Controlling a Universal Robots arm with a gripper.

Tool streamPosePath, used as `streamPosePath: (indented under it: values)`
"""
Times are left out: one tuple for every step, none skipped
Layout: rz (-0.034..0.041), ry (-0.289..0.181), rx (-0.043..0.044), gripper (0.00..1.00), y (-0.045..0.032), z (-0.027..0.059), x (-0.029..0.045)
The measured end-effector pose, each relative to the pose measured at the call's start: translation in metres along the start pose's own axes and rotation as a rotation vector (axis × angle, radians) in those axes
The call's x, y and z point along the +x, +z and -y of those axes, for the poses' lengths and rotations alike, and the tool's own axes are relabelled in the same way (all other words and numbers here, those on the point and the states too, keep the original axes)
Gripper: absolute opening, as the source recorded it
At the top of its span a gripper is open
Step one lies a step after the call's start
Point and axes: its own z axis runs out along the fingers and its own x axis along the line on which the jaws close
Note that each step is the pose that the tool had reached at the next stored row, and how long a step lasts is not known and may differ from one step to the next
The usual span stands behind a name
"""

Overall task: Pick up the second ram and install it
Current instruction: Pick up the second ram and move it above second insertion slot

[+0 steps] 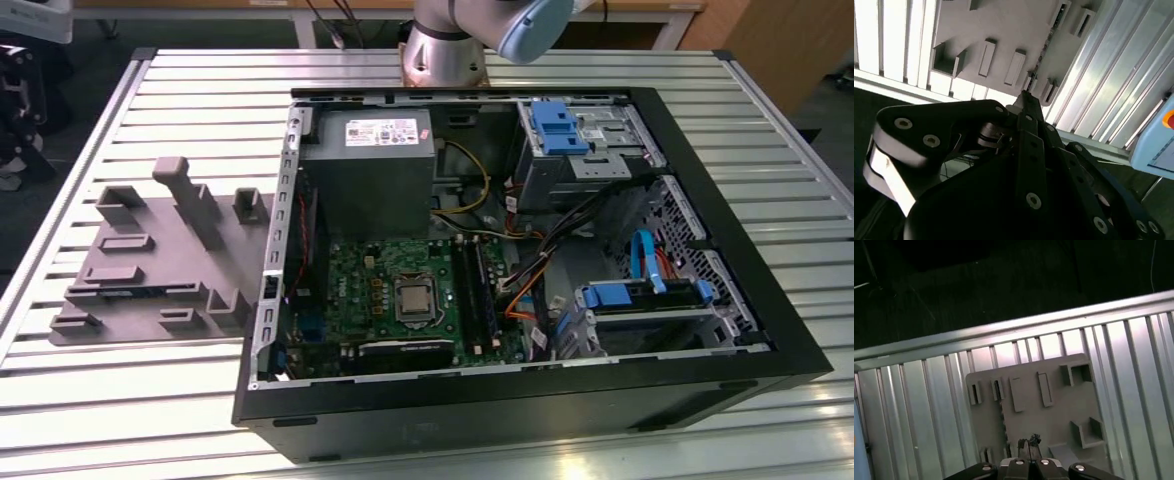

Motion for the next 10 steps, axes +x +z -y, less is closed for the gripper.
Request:
streamPosePath:
  values:
    - [-0.0003,-0.018,-0.0003,0.11,0.0008,0.0000,0.0000]
    - [-0.0007,-0.036,-0.0007,0.11,0.0016,0.0000,0.0001]
    - [-0.0012,-0.054,-0.0011,0.16,0.0022,0.0001,0.0001]
    - [-0.0016,-0.070,-0.0016,0.23,0.0030,0.0001,0.0001]
    - [-0.0020,-0.083,-0.0025,0.23,0.0036,0.0001,0.0001]
    - [-0.0023,-0.094,-0.0034,0.29,0.0044,0.0001,0.0001]
    - [-0.0025,-0.105,-0.0039,0.35,0.0054,0.0001,0.0001]
    - [-0.0027,-0.113,-0.0042,0.35,0.0067,0.0001,0.0002]
    - [-0.0028,-0.115,-0.0044,0.42,0.0082,0.0002,0.0002]
    - [-0.0028,-0.115,-0.0044,0.42,0.0099,0.0002,0.0002]
